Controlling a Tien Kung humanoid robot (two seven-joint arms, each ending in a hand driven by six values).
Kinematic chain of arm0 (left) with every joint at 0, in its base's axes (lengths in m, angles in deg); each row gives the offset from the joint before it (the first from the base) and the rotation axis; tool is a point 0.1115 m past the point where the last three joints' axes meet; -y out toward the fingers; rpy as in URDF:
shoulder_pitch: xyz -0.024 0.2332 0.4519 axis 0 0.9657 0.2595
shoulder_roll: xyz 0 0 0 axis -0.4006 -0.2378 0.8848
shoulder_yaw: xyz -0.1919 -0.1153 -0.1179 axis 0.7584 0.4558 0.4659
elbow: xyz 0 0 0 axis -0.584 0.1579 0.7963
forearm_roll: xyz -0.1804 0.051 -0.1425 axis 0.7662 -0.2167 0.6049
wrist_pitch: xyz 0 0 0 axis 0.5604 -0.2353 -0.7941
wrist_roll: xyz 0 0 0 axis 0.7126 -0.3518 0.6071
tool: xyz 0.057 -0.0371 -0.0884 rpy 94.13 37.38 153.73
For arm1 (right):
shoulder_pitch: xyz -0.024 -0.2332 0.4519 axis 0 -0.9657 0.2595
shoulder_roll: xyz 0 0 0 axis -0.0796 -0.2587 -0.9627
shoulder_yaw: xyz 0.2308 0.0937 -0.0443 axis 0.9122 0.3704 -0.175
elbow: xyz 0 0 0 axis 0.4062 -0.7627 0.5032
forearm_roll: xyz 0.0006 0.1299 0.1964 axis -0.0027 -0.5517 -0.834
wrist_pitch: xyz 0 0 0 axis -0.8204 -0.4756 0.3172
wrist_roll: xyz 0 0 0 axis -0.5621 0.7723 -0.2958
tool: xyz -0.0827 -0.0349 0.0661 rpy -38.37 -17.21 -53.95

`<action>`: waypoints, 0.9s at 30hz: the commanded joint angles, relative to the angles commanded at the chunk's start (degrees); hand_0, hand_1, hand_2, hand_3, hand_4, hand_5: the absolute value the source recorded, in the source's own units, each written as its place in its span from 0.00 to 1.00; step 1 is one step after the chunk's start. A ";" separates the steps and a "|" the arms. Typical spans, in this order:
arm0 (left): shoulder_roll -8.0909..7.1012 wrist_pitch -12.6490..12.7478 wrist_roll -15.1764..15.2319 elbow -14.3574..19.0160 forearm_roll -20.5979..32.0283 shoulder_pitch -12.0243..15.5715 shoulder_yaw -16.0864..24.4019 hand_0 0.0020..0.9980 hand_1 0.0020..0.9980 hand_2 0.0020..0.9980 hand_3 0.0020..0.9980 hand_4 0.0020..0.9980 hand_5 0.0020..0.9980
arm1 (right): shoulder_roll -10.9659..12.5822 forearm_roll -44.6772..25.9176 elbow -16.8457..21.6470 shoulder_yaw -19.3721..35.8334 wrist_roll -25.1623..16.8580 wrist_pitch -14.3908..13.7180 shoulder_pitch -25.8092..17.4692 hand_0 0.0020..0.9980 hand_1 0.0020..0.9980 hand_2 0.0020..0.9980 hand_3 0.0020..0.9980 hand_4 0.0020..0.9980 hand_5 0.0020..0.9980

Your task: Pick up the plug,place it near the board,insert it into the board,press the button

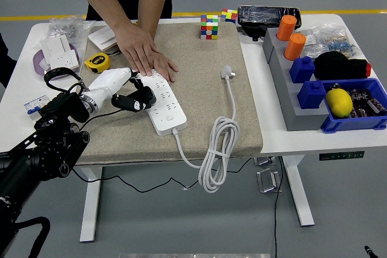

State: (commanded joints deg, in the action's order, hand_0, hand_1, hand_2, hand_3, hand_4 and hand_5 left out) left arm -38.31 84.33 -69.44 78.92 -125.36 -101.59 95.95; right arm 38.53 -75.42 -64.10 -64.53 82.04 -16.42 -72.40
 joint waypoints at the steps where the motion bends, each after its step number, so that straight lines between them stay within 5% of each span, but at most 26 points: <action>1: 0.01 0.02 0.01 0.00 0.00 0.00 0.00 0.76 0.78 0.72 0.65 1.00 0.24 | 0.00 -0.04 -0.01 -0.01 -0.03 0.02 -0.01 0.79 0.73 0.74 0.76 1.00 1.00; 6: 0.01 0.05 -0.03 0.01 0.00 -0.12 0.10 0.76 0.78 0.72 0.65 1.00 0.24 | 0.03 -0.22 -0.06 -0.05 -0.12 0.14 0.04 0.79 0.73 0.74 0.76 1.00 1.00; 7: 0.00 0.03 -0.04 0.00 0.00 -0.14 0.13 0.82 0.83 0.78 0.77 1.00 0.27 | 0.03 -0.20 -0.07 -0.03 -0.14 0.14 0.04 0.80 0.73 0.74 0.76 1.00 1.00; 18: -0.14 -1.98 0.17 0.71 0.00 0.40 0.72 0.87 0.89 0.83 0.80 1.00 0.33 | 0.00 -0.22 -0.07 -0.16 -0.28 0.06 -0.04 0.80 0.73 0.74 0.76 1.00 1.00; 19: -0.11 -2.88 0.26 1.08 0.00 0.62 1.15 1.00 1.00 0.97 0.95 1.00 0.71 | -0.01 -0.19 -0.07 -0.10 -0.31 0.03 -0.07 0.80 0.74 0.74 0.76 1.00 1.00; 24: -0.09 -7.24 -0.36 4.82 3.81 2.28 3.58 1.00 1.00 0.97 0.95 1.00 0.71 | -0.09 -0.16 -0.05 -0.06 -0.27 0.00 -0.29 0.80 0.74 0.74 0.76 1.00 1.00; 25: -0.06 -7.74 -0.81 5.92 5.37 2.73 4.14 1.00 1.00 1.00 1.00 1.00 1.00 | -0.10 -0.15 -0.04 -0.06 -0.24 -0.03 -0.33 0.80 0.74 0.74 0.76 1.00 1.00; 27: 0.17 -8.91 -2.52 9.32 9.64 4.50 5.88 1.00 1.00 1.00 1.00 1.00 1.00 | -0.15 -0.10 -0.04 0.06 -0.24 -0.08 -0.47 0.80 0.74 0.74 0.76 1.00 1.00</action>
State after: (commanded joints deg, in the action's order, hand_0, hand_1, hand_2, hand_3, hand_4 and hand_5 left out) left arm -38.14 75.42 -71.96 88.24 -115.72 -97.09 101.83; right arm 38.38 -75.51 -64.14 -64.47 81.80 -16.50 -72.87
